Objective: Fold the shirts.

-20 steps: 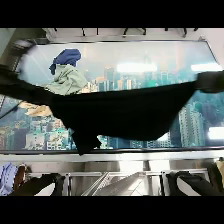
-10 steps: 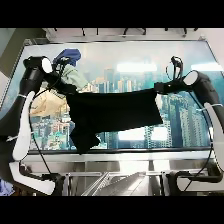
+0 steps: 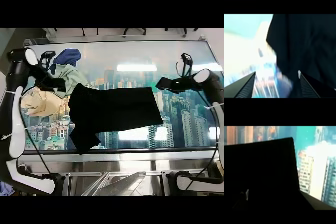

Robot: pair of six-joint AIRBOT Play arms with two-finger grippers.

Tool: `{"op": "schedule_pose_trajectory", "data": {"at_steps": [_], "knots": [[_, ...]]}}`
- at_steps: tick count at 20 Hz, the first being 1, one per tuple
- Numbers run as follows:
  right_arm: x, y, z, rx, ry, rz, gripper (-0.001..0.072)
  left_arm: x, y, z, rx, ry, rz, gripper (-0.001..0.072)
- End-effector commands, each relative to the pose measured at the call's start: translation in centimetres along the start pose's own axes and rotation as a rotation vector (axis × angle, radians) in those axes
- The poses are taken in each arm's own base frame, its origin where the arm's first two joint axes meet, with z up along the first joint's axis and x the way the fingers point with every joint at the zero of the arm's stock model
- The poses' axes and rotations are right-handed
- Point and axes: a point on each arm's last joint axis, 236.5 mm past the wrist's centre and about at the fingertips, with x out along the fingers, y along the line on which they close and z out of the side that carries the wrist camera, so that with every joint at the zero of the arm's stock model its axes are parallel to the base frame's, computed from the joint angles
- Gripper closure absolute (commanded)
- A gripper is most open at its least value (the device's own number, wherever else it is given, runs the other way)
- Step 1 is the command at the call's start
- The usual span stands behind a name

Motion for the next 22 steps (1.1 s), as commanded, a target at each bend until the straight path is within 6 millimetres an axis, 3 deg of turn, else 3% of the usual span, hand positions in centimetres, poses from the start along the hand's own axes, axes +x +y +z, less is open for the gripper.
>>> {"op": "schedule_pose_trajectory", "data": {"at_steps": [1,3,5,7,9,14,18,20,22], "knots": [[-4.5,0.1,-4.3,-0.018,0.153,0.025,0.0005,1.5,-1.1,-9.6,-0.093,0.182,-0.169,0.0104],[-5.7,1.1,-5.1,-0.015,0.133,0.048,0.0005,4.1,-3.9,-15.3,-0.127,0.247,-0.361,0.0104],[-6.3,2.8,-6.1,0.01,0.12,0.106,0.0005,6.8,-4.7,-19.0,-0.178,0.261,-0.449,0.0104],[-6.8,4.4,-7.1,0.038,0.115,0.166,0.0005,9.8,-4.0,-22.0,-0.22,0.27,-0.451,0.0104],[-7.4,5.3,-7.8,0.052,0.109,0.198,0.0005,11.5,-4.0,-23.3,-0.222,0.249,-0.481,0.0103],[-9.7,6.8,-8.4,0.023,0.083,0.221,0.0006,12.7,-3.7,-20.9,-0.227,0.082,-0.519,0.0103],[-10.8,7.3,-8.2,0.035,0.057,0.223,0.0006,12.1,-4.0,-17.5,-0.17,-0.025,-0.502,0.0104],[-10.9,7.4,-8.2,0.035,0.055,0.223,0.0007,12.3,-4.5,-16.4,-0.137,-0.03,-0.496,0.0104],[-10.9,7.4,-8.2,0.038,0.055,0.223,0.0007,13.4,-5.6,-16.7,-0.107,0.049,-0.532,0.0104]]}}
